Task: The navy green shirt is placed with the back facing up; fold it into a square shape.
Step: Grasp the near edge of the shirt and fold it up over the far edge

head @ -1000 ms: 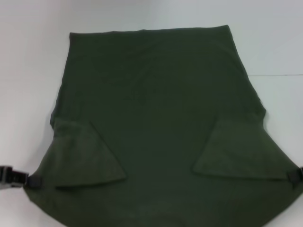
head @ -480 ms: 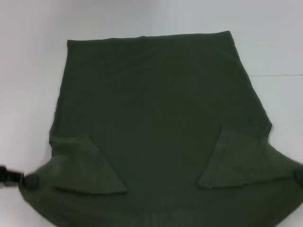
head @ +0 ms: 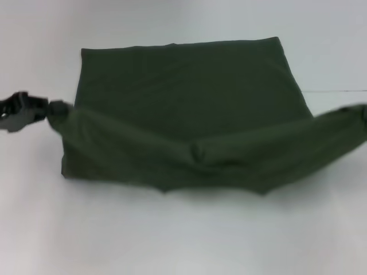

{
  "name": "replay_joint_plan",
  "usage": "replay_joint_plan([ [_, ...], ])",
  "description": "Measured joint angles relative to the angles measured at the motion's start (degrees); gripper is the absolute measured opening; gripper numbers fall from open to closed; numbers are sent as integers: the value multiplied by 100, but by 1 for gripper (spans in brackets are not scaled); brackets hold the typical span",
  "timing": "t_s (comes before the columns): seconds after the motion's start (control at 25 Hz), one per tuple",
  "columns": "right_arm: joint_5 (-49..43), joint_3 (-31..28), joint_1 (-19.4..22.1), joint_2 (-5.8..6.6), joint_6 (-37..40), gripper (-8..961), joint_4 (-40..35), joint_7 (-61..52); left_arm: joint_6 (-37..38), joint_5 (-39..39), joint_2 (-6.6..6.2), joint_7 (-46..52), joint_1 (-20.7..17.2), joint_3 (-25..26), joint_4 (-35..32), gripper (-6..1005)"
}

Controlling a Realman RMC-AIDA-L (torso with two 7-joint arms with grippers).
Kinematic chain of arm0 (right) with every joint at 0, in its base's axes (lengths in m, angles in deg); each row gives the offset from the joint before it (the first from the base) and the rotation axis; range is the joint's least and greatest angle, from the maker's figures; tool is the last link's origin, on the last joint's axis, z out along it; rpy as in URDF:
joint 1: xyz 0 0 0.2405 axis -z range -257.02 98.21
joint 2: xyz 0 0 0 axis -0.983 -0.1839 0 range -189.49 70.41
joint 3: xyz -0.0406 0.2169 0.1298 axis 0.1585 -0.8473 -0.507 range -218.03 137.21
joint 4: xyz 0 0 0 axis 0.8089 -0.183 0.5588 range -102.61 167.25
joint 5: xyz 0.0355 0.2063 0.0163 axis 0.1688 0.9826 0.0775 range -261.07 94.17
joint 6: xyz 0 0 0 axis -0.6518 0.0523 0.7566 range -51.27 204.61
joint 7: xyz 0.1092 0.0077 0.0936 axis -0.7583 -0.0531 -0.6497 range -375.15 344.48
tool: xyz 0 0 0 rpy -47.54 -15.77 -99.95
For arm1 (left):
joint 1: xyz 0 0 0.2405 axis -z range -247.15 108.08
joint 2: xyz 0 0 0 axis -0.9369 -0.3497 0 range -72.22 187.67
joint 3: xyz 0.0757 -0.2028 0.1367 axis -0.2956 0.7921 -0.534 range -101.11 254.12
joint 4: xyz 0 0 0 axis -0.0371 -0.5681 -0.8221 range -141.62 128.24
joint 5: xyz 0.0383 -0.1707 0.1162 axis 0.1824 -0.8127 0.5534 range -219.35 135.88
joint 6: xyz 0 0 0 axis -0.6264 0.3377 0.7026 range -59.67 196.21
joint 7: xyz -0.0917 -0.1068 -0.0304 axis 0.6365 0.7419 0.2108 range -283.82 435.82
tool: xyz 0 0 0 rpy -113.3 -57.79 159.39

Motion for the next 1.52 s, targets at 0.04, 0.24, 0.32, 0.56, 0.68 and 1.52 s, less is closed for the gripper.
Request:
replay_joint_plan([
  [0.04, 146, 6, 1, -8, -177, 30, 18, -1, -230, -107, 22, -84, 39, -3, 94, 4],
  [0.24, 674, 48, -103, -149, -1105, 48, 286, 97, -1212, -631, 162, -773, 214, -9, 568, 5],
  [0.32, 757, 51, -188, -216, -1424, 55, 448, 194, -1605, -821, 263, -1006, 256, -7, 621, 5],
  [0.56, 1088, 52, -399, -487, -2534, 76, 833, 540, -2786, -1588, 505, -1733, 290, 0, 780, 5],
  [0.68, 1268, 55, -471, -610, -2958, 87, 875, 689, -3186, -1814, 515, -2070, 342, -4, 985, 5],
  [1.52, 1342, 787, -1016, -1057, -5337, 162, 1383, 1413, -5075, -2557, 1062, -3721, 674, -10, 1518, 5],
])
